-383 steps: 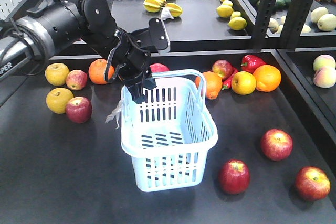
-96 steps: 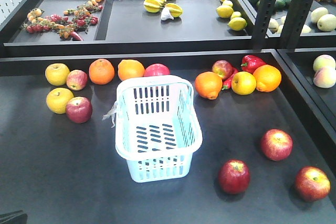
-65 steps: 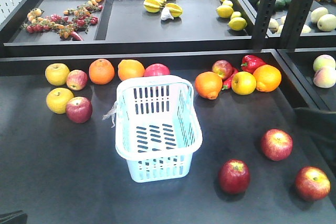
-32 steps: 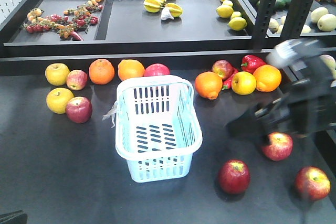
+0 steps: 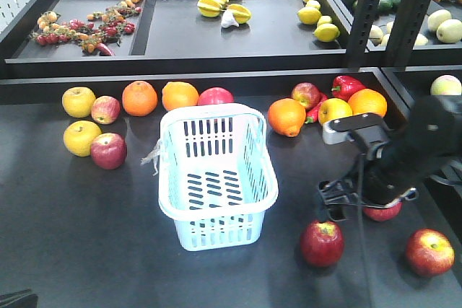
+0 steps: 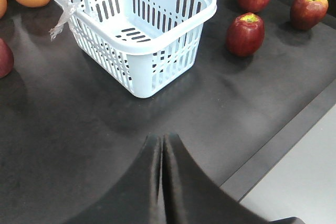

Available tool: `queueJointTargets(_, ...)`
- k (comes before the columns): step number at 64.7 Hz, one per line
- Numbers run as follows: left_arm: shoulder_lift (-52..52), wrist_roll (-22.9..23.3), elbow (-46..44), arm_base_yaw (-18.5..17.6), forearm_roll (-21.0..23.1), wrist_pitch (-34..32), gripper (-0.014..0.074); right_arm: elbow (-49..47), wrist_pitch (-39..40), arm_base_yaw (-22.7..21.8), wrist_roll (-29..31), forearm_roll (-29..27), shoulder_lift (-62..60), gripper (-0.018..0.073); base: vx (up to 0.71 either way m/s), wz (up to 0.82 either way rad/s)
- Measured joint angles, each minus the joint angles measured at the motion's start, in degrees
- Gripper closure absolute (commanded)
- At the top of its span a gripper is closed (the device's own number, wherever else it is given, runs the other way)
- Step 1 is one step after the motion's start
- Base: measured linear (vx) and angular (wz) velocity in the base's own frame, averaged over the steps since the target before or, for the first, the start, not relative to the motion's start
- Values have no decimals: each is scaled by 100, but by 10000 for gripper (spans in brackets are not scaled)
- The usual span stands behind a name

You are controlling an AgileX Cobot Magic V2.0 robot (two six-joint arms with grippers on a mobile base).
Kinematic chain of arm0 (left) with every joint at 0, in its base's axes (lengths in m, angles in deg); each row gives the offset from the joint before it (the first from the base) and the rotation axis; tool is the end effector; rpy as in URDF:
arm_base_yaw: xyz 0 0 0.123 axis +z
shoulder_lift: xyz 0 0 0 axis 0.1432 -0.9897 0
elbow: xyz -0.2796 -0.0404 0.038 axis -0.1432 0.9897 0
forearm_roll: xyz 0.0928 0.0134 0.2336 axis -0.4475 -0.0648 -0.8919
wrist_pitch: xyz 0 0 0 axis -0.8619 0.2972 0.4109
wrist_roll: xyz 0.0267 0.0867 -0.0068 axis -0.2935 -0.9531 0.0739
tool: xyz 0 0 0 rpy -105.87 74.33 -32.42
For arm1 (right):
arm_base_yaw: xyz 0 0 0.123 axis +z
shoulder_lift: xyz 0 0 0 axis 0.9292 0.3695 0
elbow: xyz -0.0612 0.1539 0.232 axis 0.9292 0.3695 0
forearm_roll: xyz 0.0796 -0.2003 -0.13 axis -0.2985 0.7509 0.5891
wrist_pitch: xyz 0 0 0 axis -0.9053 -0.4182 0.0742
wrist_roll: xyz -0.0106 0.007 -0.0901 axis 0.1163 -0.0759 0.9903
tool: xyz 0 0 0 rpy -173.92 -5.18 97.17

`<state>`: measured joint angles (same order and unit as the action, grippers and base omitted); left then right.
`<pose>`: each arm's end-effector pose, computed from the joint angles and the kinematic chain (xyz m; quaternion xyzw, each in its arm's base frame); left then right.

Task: Pick three apples into basket with both arms
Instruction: 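Reach the right gripper down and grasp the nearest red apple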

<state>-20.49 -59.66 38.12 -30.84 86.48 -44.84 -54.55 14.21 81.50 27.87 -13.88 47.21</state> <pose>0.0592 -0.0465 0.2528 0.2469 0.8326 -0.1776 0.4629 0.3013 0.0807 0.2134 -0.1618 0.9764 0.0633 0.1281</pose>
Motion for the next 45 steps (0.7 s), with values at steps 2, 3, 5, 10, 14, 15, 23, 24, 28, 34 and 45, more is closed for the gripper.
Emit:
queueJointTargets(2, 0, 0, 0, 0, 0, 0, 603, -108, 0, 0, -43, 13, 145, -109, 0, 0)
queueJointTargets(3, 0, 0, 0, 0, 0, 0, 603, -156, 0, 0, -67, 13, 204, -109, 0, 0)
queueJointTargets(5, 0, 0, 0, 0, 0, 0, 603, -256, -11, 0, -83, 13, 319, -107, 0, 0)
queueJointTargets(10, 0, 0, 0, 0, 0, 0, 603, -518, -64, 14, -124, 13, 594, -106, 0, 0)
queueJointTargets(14, 0, 0, 0, 0, 0, 0, 603, -733, -124, 29, -186, 13, 833, -104, 0, 0)
queueJointTargets(15, 0, 0, 0, 0, 0, 0, 603, -754, -147, 35, -197, 13, 859, -104, 0, 0)
queueJointTargets(23, 0, 0, 0, 0, 0, 0, 603, -1024, -330, 126, -278, 103, 1252, -101, 0, 0)
queueJointTargets(24, 0, 0, 0, 0, 0, 0, 603, -1041, -338, 133, -308, 120, 1293, -100, 0, 0)
queueJointTargets(28, 0, 0, 0, 0, 0, 0, 603, -1073, -353, 166, -426, 177, 1445, -99, 0, 0)
queueJointTargets(34, 0, 0, 0, 0, 0, 0, 603, -1083, -366, 184, -538, 221, 1665, -95, 0, 0)
queueJointTargets(45, 0, 0, 0, 0, 0, 0, 603, -1117, -369, 184, -579, 243, 1992, -92, 0, 0)
